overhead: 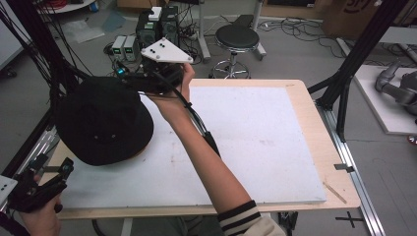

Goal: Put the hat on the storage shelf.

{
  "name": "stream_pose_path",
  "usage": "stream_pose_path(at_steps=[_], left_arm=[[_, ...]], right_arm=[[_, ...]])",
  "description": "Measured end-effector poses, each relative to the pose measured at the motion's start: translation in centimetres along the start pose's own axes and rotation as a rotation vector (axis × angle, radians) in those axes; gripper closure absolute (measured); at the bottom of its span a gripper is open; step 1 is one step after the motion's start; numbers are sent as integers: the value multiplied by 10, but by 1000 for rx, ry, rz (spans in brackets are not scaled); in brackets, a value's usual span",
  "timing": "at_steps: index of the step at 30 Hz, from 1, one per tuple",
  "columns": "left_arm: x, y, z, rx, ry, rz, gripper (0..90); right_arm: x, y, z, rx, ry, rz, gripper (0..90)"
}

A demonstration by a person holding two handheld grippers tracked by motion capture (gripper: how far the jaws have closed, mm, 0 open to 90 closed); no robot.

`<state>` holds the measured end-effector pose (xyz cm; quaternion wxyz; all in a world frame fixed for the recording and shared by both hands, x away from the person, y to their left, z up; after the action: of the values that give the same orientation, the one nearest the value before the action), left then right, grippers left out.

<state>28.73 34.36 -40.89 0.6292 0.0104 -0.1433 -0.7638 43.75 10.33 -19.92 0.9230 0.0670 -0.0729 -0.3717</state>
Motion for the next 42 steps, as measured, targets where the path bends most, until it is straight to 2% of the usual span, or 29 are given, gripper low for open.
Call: stream_pose_path(at_steps=[2,3,7,18,23,29,35,39,42], left_arm=[[1,1,0,0,0,1,152],[1,1,0,0,0,0,152],[2,2,-1,-5,1,-2,152],[5,4,-3,-11,5,-11,152],[6,5,-3,-11,5,-12,152],[7,6,-4,-15,9,-17,152],[8,7,-4,-13,10,-19,152],[10,7,-4,-13,13,-23,152],[11,8,-4,-14,13,-25,152]], right_arm=[[6,-7,-3,-18,-9,-15,81],[9,-10,-4,-20,-4,-22,37],[18,-25,-7,-28,-1,-34,30],[42,-72,6,15,16,-50,29],[54,-92,7,19,-1,-69,29],[74,-118,10,43,-19,-110,29],[98,-151,9,51,-35,-152,22],[116,-176,6,57,-36,-189,22],[131,-196,-1,49,-15,-225,22]])
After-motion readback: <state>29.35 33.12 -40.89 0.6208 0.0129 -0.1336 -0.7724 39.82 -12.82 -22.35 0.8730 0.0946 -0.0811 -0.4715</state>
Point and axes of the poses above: each handheld gripper's, and its own axes: y roughly forward along the jaws, z roughly out of its top, x roughly to its right, the point moved 10 cm from there along y, roughly forward along the jaws, and after that the axes turned 9 degrees about x, right-handed, at the moved point
